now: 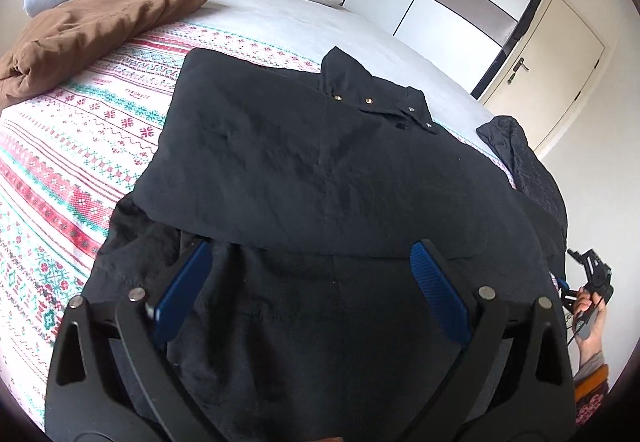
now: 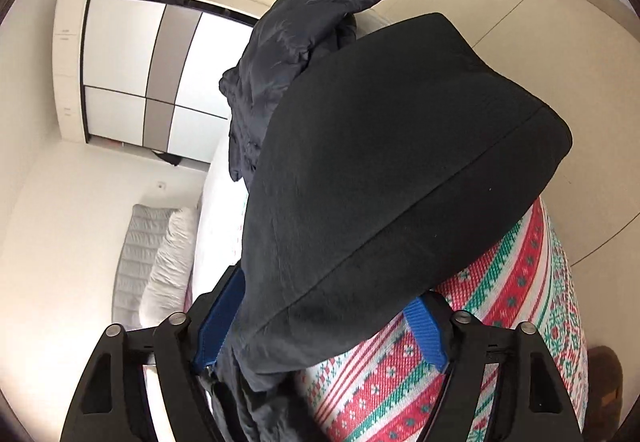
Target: Fold large clothes
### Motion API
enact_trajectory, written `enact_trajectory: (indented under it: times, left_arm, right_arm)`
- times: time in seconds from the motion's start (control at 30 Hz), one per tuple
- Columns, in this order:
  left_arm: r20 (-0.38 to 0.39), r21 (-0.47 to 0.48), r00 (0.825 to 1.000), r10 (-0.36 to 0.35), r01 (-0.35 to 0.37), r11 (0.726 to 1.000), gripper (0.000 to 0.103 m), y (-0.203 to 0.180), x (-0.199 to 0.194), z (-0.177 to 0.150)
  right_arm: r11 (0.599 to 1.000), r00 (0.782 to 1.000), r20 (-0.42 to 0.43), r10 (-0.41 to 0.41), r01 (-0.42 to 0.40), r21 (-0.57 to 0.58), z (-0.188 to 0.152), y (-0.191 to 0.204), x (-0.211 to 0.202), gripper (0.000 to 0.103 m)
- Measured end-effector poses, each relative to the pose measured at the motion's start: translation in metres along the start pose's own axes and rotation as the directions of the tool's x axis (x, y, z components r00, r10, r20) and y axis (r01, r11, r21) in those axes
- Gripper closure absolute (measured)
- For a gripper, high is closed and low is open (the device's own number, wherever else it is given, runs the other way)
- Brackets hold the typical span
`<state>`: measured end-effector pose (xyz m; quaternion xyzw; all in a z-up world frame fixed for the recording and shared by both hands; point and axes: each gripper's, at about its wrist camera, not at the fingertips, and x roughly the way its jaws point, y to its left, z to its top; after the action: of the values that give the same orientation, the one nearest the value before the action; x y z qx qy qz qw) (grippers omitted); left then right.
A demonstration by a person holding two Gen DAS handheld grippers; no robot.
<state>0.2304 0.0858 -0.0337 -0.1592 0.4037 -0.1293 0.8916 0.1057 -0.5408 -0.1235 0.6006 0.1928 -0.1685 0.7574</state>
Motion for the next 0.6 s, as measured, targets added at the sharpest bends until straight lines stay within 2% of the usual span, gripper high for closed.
enact_trajectory:
  times: [0.03,0.07,0.1,0.13,0.3,0.4,0.47,0.53,0.6]
  left_arm:
    - [-0.001,-0.023,1.0,-0.01,0.01,1.0,0.004,0.002,0.001,0.001]
    - [-0.004,-0.043,1.0,-0.019,0.019,0.999,0.004,0.004,0.001,0.002]
    - [-0.008,-0.059,1.0,-0.028,0.027,0.998,0.004,0.005,0.002,0.003]
    - [-0.011,-0.067,0.999,-0.036,0.035,0.997,0.004,0.006,0.002,0.003]
    - [0.002,-0.048,0.999,-0.037,0.038,0.998,0.004,0.005,-0.003,0.005]
    - [0.001,-0.048,0.999,-0.041,0.041,0.998,0.004,0.005,-0.003,0.005]
    - [-0.003,-0.052,0.999,-0.045,0.045,0.998,0.004,0.006,-0.003,0.005]
    - [-0.006,-0.054,0.999,-0.048,0.048,0.997,0.004,0.006,-0.003,0.004]
    - [-0.01,-0.051,0.999,-0.051,0.051,0.997,0.004,0.005,-0.002,0.005]
  right_arm:
    - [1.0,1.0,0.013,-0.007,0.007,0.005,0.0,-0.001,0.001,0.06]
    - [1.0,1.0,0.027,-0.015,0.014,0.009,-0.001,-0.002,0.0,0.072]
    - [1.0,0.999,0.044,-0.012,0.011,0.01,-0.002,-0.003,-0.002,0.083]
    - [1.0,0.998,0.066,-0.012,0.011,0.004,-0.003,0.0,-0.002,0.087]
    - [0.984,0.986,0.168,-0.004,0.034,-0.176,-0.015,0.052,-0.027,0.093]
    - [0.944,0.979,0.202,0.025,0.044,-0.328,-0.035,0.097,-0.043,0.094]
    - [0.893,0.979,0.2,0.046,0.049,-0.448,-0.056,0.132,-0.049,0.094]
    - [0.807,0.982,0.18,0.06,0.059,-0.587,-0.087,0.171,-0.049,0.094]
    - [0.667,0.988,0.146,0.056,0.072,-0.742,-0.132,0.209,-0.044,0.094]
